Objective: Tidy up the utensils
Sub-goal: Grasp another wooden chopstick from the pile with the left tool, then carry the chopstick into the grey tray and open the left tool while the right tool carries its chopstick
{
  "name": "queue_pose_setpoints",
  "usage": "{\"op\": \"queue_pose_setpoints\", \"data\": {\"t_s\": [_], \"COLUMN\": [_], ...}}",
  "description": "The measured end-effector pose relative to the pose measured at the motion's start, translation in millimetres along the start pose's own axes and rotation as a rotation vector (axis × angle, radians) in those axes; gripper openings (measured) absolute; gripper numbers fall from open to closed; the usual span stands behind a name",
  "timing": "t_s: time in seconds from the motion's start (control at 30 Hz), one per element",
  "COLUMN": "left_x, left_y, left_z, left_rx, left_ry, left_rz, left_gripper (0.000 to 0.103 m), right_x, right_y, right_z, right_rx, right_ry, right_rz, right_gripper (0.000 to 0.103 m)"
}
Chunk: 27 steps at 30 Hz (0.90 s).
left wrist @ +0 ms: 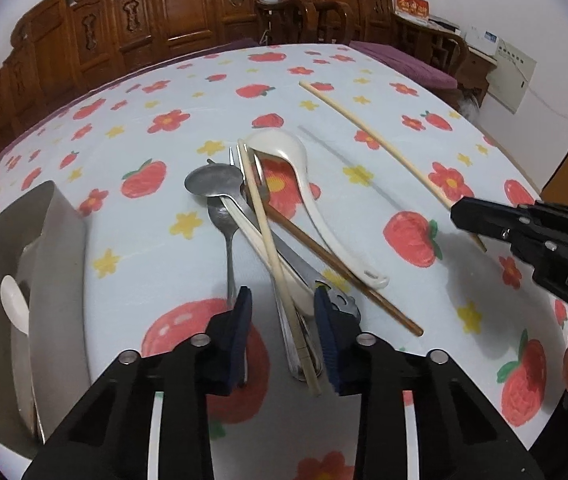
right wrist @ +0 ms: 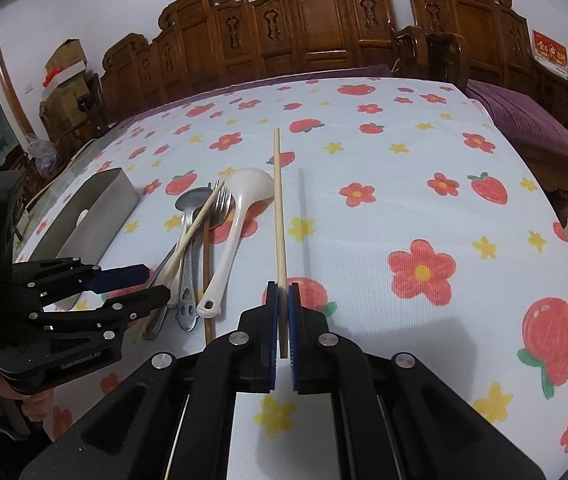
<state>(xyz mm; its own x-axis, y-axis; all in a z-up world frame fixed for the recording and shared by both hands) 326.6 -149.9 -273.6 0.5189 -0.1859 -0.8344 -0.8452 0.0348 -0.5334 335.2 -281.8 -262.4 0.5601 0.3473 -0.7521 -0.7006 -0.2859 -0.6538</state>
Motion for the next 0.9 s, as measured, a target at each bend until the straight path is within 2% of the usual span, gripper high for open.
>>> {"op": "queue_pose_setpoints", "data": {"t_s": [0.1,0.43,0.5,0.9], "left_x": [1.5,5.8,5.8,-21.5], "left_y": [-1.0,4.2,2.9,9.8], "left_z": [-0.1,19.1,19.8,12.8], "left_rx": [-0.011,-0.073,-0.078,-0.041], "left_ry": [0.0,0.002,0.004,0.023], "left_rz": [0.014,0.051,0.051,0.02], "left_gripper": [0.016,0.013,0.004,0.004], "right_x": [0.6,0.0,0.2,-0.1], "right_y": [-0.2,0.0,0.0,1.7], "right_z": [2.2,4.2,3.9,8.3], "right_rx": [-0.003,-0.008,-0.008,-0.014], "right_ry": [-0.001,-0.002,-0.002,0.001], "right_rz": [0.002,0.0,0.001,0.007], "right_gripper": [0.006,0.006,0.006,0.006]}}
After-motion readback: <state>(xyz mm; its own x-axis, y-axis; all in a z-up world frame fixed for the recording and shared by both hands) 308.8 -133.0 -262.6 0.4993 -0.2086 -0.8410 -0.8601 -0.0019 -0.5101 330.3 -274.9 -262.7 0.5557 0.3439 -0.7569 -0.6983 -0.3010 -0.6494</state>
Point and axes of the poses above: each gripper's, at about its wrist camera, not at the fingertips, and x roughly the way its jaws point, z to its left, y to its underside, the point moved 6 cm from there along x, roughly the way its jaws point, and after that the axes turned 13 degrees about -x, right-handed, at the moved point
